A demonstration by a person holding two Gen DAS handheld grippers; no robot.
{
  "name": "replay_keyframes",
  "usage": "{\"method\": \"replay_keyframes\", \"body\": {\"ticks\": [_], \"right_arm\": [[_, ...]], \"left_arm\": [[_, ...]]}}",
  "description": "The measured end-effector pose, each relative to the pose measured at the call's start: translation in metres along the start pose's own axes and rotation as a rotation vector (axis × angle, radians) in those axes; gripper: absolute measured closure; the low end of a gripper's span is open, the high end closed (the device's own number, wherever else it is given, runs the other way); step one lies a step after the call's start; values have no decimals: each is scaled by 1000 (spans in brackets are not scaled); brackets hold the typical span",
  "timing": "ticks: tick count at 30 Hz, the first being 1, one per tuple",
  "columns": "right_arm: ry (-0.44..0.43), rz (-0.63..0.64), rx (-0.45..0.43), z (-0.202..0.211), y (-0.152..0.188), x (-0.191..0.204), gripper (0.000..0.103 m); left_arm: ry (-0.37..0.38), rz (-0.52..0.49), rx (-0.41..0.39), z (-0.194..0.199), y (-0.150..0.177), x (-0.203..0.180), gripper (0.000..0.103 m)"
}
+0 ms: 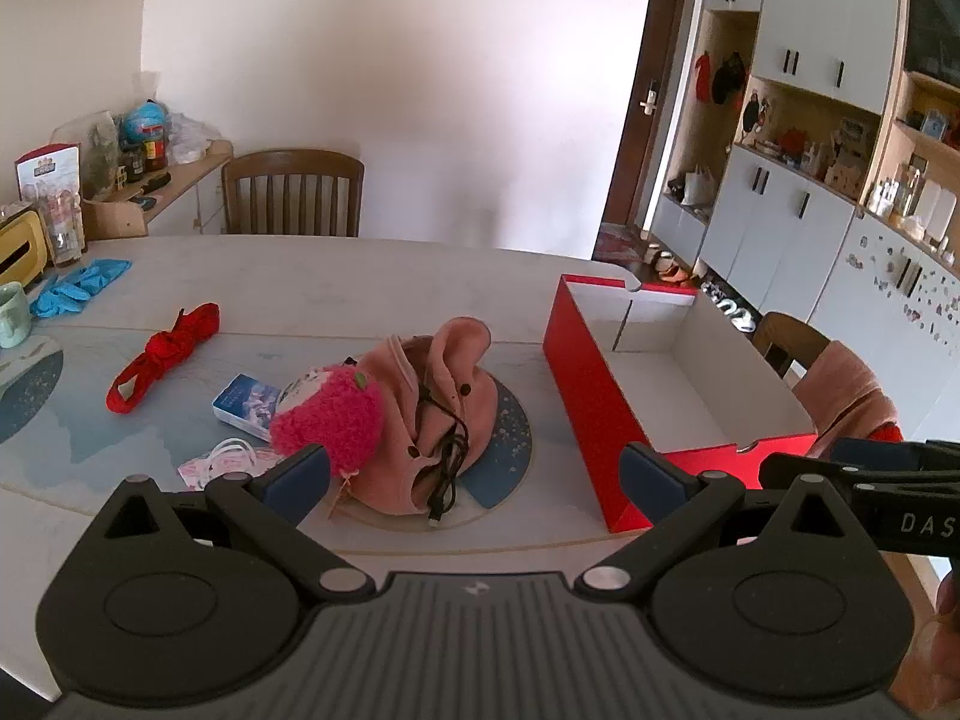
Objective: Organize objects
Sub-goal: 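Reach the left gripper to the pink fluffy plush doll and grasp it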
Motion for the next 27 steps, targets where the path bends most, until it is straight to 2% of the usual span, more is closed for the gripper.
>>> {"method": "replay_keyframes", "body": {"ticks": [27], "right_arm": [[-25, 32, 19, 2, -4, 1, 24]], "left_arm": [[55, -56, 19, -13, -2, -3, 0]]}}
Point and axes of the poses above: each gripper's, at about its wrist camera, not at the fingertips, and z roughly against the way its jaws point, x to its left, y to its underside, the point moved 2 cm from there along -z, roughly the way its jaws point, and after that the axes turned 2 degrees about -y, right-handed, at the moved point
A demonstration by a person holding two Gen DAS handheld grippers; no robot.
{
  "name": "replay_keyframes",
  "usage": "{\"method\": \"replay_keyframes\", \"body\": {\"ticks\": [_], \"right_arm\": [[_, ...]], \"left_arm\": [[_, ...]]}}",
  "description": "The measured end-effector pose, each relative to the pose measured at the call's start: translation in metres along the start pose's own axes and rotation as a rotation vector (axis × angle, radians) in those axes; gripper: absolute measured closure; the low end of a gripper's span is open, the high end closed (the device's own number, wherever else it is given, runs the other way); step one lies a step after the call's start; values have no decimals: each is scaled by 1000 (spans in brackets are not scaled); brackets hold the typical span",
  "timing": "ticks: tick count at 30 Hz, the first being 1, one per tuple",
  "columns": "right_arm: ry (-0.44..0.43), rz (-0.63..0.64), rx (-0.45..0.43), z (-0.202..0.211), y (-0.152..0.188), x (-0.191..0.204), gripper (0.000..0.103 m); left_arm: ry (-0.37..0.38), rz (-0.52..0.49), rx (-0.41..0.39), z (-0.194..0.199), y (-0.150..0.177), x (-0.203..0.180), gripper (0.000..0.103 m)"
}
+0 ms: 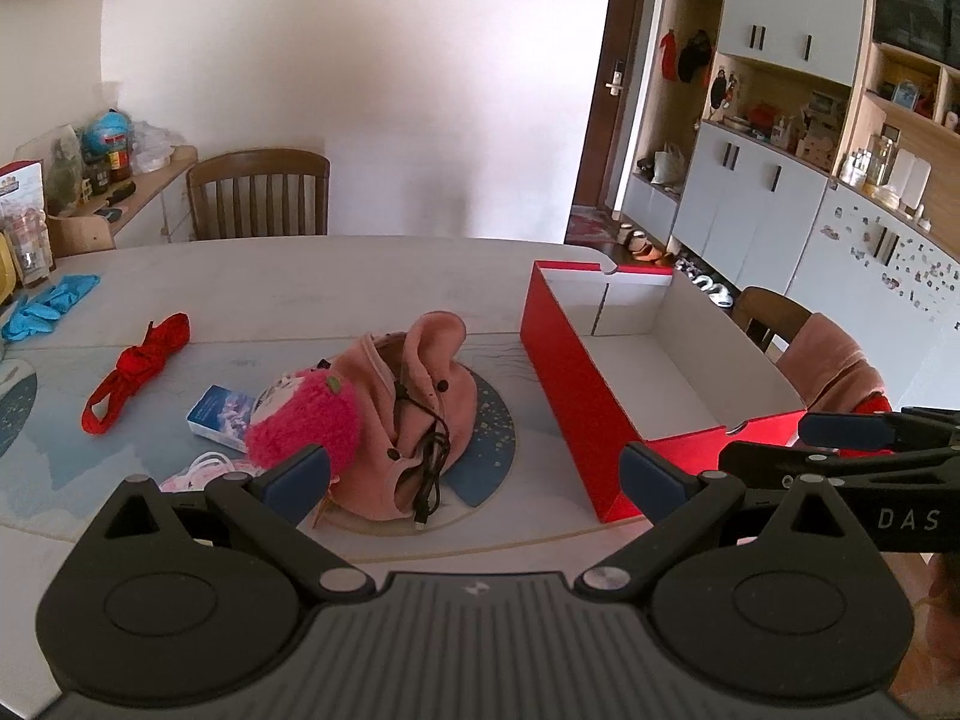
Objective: Organize objects
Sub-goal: 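Reach the left gripper to the pink fluffy plush doll and grasp it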
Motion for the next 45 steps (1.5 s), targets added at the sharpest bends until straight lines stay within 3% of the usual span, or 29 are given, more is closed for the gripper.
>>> {"method": "replay_keyframes", "body": {"ticks": [27, 37, 45], "right_arm": [[52, -6, 8, -28, -17, 19, 24], [130, -58, 13, -45, -26, 10, 24], [216, -120, 34, -54, -31, -20, 24]], "left_arm": [[76, -15, 18, -38, -20, 29, 0], [3, -51, 46, -72, -24, 63, 0], [-19, -80, 82, -100, -23, 86, 0]]}}
Point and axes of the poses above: each gripper's, at about its wrist camera, not at the fingertips, and z roughly against the way its jaws point, x to its left, y to its underside, the point moved 2 cm from there along -z, roughly the way its jaws point, and after that the axes turned 2 degrees about -y, right-handed, at the moved point
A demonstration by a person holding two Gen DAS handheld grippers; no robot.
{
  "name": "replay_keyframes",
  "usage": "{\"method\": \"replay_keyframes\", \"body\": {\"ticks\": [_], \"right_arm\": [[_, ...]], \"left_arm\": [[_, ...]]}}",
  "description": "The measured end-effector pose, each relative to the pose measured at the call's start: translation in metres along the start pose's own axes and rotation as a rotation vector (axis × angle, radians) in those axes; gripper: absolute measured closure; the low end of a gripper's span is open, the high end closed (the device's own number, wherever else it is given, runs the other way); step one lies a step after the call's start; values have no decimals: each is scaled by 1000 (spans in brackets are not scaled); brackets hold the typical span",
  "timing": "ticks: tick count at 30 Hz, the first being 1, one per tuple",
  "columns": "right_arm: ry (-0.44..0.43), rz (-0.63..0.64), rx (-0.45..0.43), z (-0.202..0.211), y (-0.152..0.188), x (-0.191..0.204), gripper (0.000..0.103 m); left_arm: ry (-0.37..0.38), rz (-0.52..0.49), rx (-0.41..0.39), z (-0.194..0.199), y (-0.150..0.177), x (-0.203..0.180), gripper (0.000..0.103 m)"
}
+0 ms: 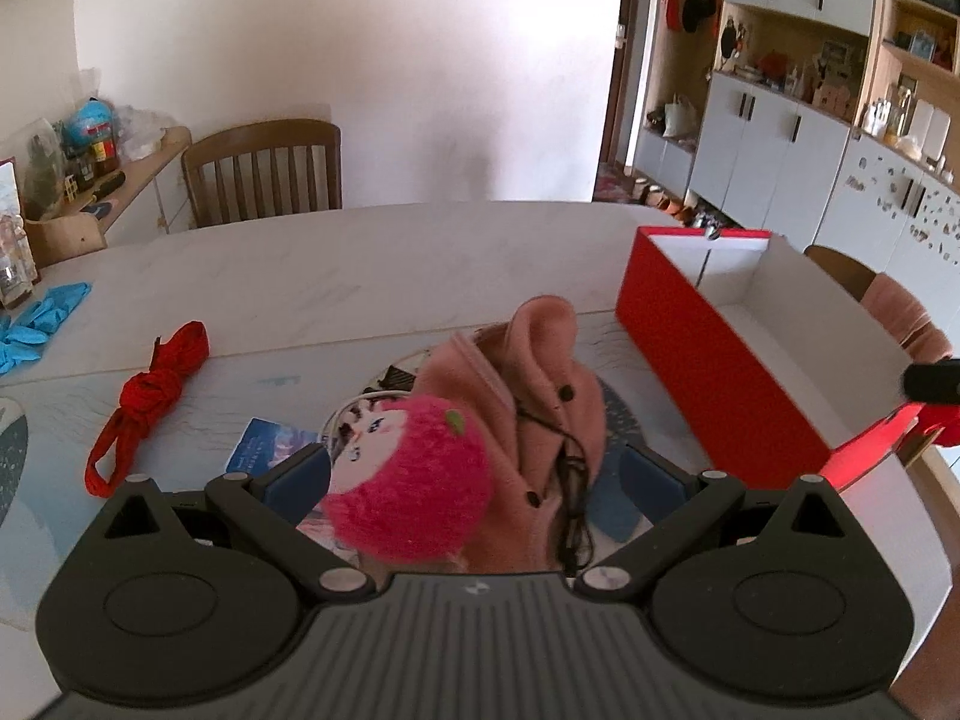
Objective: Organize objects
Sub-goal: 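Lift the plush doll with the left gripper toward the red-white box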
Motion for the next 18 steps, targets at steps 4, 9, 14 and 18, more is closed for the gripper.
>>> {"method": "replay_keyframes", "body": {"ticks": [4, 9, 14, 18], "right_arm": [[58, 13, -5, -9, -8, -19, 24], [122, 18, 16, -31, -18, -55, 24], [150, 40, 81, -61, -32, -91, 25], [150, 60, 149, -87, -39, -112, 26]], "left_arm": [[-27, -19, 28, -16, 2, 4, 0], [-77, -13, 64, -33, 5, 11, 0], [-126, -7, 88, -46, 5, 13, 0], [-167, 0, 105, -56, 5, 12, 0]]}}
Point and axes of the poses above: each gripper's, at about its wrist camera, not at the fingertips, and z roughly against the way its jaws point, x to its left, y to its underside, the point moved 2 cm from there along -z, roughly the way its jaws point, and after that the axes turned 2 degrees about -y, right-handed, at the moved point
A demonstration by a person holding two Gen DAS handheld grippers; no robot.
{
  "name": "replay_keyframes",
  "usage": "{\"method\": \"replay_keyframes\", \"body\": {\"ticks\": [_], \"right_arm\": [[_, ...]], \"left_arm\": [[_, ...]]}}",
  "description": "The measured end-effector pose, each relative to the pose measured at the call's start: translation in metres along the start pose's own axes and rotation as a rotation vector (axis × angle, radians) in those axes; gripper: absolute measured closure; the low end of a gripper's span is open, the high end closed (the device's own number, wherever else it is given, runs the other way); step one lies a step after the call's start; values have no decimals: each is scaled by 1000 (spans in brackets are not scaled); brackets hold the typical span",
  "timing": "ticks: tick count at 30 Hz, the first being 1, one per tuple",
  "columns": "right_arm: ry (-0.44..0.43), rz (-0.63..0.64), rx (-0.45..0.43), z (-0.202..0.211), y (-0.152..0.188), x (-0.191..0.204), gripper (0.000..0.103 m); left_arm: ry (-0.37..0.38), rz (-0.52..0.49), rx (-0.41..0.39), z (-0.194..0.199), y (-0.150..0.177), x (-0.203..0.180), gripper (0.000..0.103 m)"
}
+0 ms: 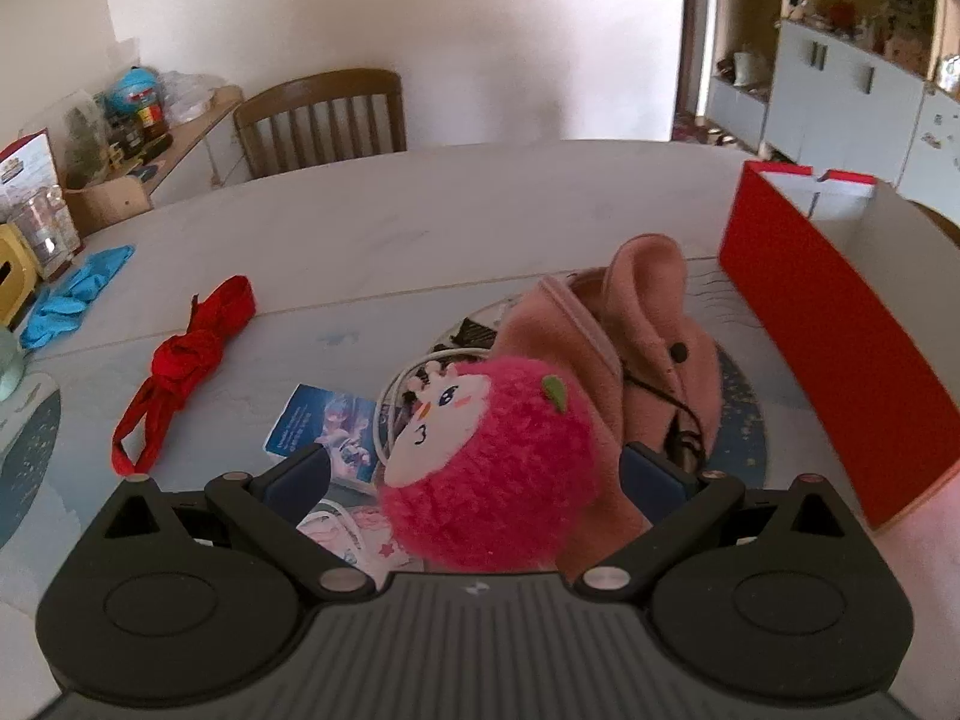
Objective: Organize objects
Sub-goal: 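Lift the plush doll with the left gripper toward the red-white box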
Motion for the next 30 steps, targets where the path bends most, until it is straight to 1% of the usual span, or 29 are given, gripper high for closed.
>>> {"method": "replay_keyframes", "body": {"ticks": [7, 12, 13, 15, 16, 21, 23, 25, 26, 30], "right_arm": [[-28, 2, 70, -31, -10, -22, 26], [-36, 20, 94, -45, -23, -32, 28], [-35, 23, 104, -48, -24, -33, 31], [-35, 16, 134, -54, -28, -37, 47], [-35, 7, 153, -57, -29, -39, 59], [-64, -11, 185, -63, -30, -48, 64], [-75, 0, 201, -65, -27, -49, 72], [-76, 4, 216, -68, -24, -49, 76], [-77, 0, 226, -70, -22, -49, 82], [-81, 3, 232, -72, -18, -48, 90]], "left_arm": [[-53, 6, 36, -13, -1, -5, 0], [-62, 28, 63, -22, -2, -6, 0], [-67, 28, 65, -23, -2, -7, 0], [-74, 26, 70, -26, -3, -9, 0], [-77, 27, 70, -26, -3, -9, 0], [-89, 27, 71, -29, -4, -11, 0], [-90, 25, 73, -31, -4, -12, 0], [-94, 25, 78, -34, -3, -11, 0], [-97, 27, 82, -35, -3, -11, 0], [-91, 53, 97, -39, -2, -8, 0]]}}
Point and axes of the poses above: each gripper's, at about its wrist camera, not at the fingertips, and z roughly against the way its jaws point, x to its left, y to its underside, the point moved 2 cm from there along -z, roughly the way its jaws point, and after that the axes turned 2 degrees about -y, right-handed, at the moved point
